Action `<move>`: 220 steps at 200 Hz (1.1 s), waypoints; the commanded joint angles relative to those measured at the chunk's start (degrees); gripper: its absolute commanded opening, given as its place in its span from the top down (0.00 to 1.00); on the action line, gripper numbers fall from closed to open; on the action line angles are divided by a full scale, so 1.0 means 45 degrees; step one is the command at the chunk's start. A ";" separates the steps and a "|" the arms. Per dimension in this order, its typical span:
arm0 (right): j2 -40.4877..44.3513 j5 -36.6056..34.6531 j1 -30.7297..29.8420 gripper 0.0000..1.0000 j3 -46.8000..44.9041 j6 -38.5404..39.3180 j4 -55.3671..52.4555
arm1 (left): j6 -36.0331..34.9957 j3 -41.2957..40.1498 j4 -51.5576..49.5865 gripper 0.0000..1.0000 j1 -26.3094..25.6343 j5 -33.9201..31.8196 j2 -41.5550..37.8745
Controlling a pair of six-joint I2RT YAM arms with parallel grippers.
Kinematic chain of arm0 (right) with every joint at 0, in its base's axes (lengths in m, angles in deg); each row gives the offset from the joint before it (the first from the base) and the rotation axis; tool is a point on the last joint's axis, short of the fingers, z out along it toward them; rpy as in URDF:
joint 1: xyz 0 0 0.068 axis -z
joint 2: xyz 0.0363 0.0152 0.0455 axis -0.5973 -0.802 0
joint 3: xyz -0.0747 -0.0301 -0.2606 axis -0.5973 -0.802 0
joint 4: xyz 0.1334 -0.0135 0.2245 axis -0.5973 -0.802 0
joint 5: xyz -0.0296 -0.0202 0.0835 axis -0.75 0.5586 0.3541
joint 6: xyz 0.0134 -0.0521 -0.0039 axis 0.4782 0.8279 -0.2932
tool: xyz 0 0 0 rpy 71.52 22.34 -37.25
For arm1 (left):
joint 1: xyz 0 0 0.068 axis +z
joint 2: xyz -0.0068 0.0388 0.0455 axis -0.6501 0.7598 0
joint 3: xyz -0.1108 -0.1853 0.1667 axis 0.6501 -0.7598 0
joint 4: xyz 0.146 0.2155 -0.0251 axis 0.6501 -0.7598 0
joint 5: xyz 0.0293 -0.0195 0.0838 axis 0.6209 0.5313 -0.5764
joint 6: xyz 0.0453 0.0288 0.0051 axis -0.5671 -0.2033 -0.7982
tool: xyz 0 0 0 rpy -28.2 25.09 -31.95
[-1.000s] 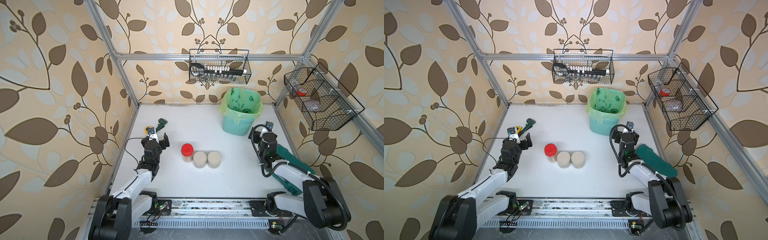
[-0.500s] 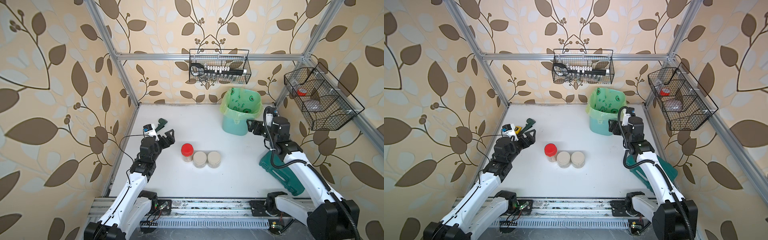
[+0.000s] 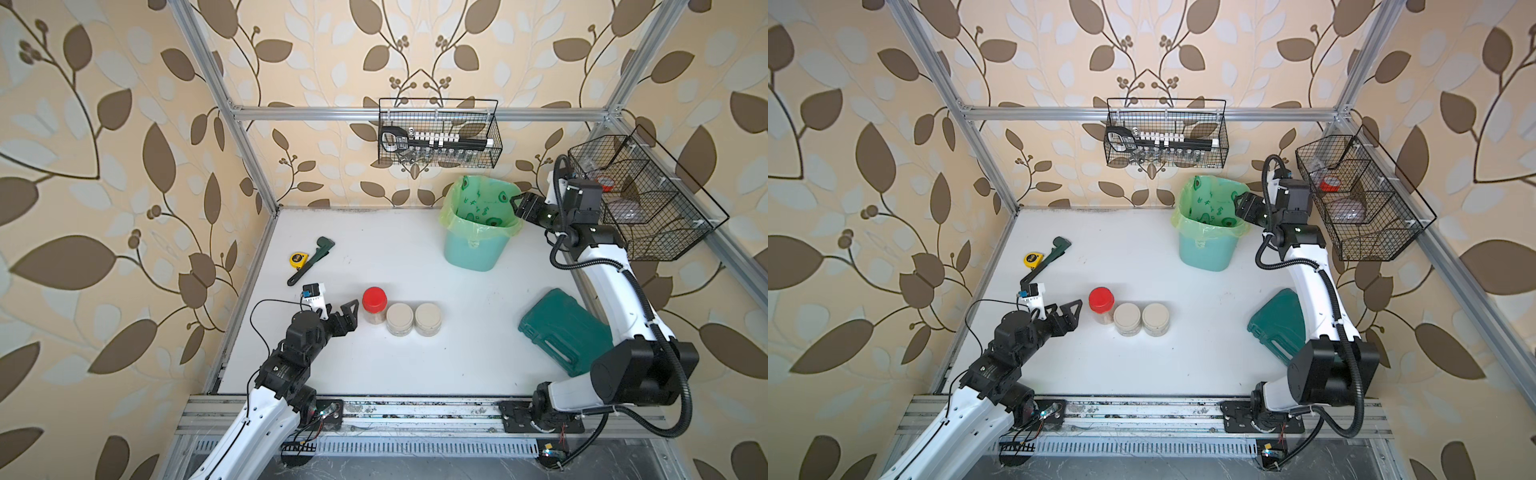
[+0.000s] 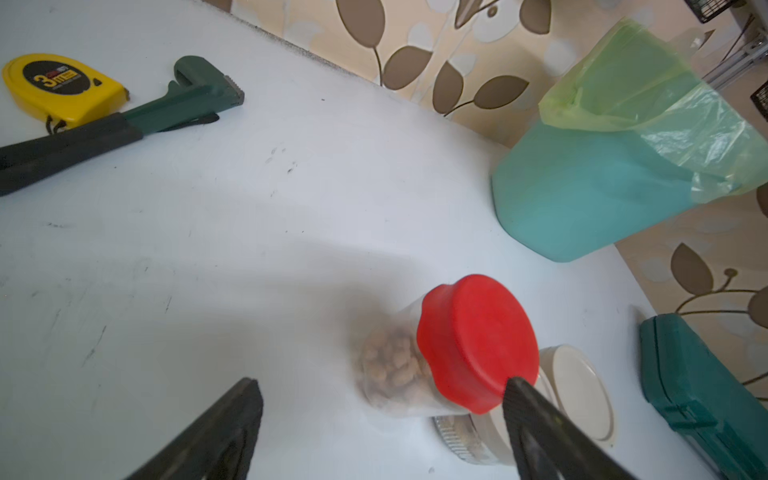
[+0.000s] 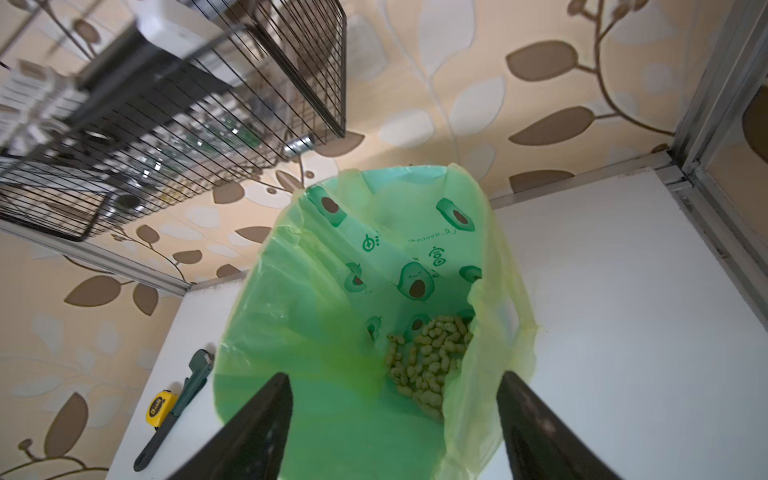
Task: Empty moldy peanuts from jars
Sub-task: Move the trash bin to the center of the board.
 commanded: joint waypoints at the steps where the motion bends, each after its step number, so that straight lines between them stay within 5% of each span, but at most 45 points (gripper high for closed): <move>1: -0.0915 -0.0369 0.0062 0.24 0.1173 0.0576 -0.2057 | -0.0499 0.0085 0.0052 0.09 -0.0055 -0.0403 0.0243; 17: -0.1433 -0.0498 0.0062 0.29 0.1731 0.0579 -0.2231 | -0.0551 0.0190 0.0363 0.09 -0.0055 -0.0427 0.0924; 40: -0.2201 -0.0673 0.0062 0.52 0.2661 0.0653 -0.2642 | -0.0632 0.0305 0.0601 0.09 -0.0055 -0.0176 0.1504; 127: -0.3911 -0.2703 -0.0277 0.41 0.4520 0.1221 -0.4080 | -0.0549 0.0191 0.0532 0.10 -0.0055 -0.0377 0.1223; 220: -0.5301 -0.2275 -0.1259 0.71 0.5801 0.1420 -0.5053 | -0.0540 0.0191 0.0543 0.10 -0.0053 -0.0373 0.1241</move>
